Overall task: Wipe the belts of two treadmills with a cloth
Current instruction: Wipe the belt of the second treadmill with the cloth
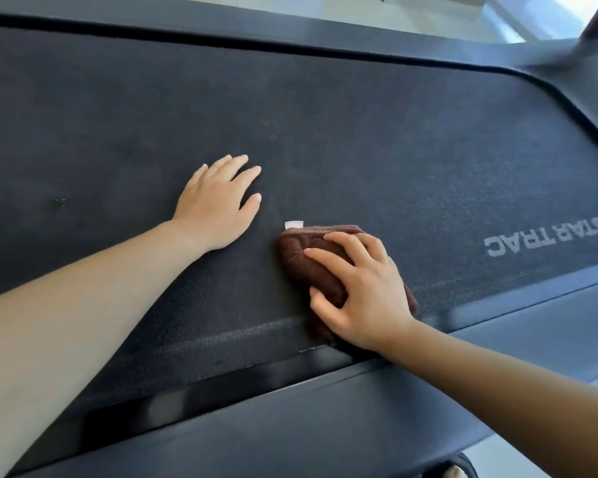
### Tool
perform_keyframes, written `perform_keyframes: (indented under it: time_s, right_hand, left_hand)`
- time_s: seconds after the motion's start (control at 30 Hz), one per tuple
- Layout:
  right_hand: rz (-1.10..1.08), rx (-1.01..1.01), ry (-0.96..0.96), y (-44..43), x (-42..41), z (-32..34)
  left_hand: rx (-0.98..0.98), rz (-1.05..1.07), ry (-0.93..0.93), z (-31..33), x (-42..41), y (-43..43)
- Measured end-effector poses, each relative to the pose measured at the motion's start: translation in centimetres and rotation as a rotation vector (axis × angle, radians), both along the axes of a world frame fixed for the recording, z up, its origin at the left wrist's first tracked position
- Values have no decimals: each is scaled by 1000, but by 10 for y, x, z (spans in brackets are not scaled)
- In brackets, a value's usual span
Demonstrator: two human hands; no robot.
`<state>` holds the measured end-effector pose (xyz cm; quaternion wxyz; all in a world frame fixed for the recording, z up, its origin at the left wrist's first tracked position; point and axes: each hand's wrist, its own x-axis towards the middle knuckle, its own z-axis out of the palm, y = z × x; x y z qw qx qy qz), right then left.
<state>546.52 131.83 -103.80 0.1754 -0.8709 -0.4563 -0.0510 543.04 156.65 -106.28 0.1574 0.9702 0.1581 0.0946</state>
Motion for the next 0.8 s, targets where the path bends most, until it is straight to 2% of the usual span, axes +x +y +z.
perform_keyframes:
  time_s: [0.23, 0.43, 0.57, 0.8]
  right_hand:
    - [-136, -23, 2, 79, 49, -3]
    - [-193, 0, -16, 161, 126, -14]
    - [-175, 16, -22, 209, 175, -16]
    - [-128, -19, 4, 284, 260, -7]
  left_hand:
    - [18, 105, 25, 0, 7, 22]
    - [40, 234, 84, -2, 53, 43]
    - [21, 331, 79, -1, 88, 65]
    - [39, 370, 39, -1, 90, 63]
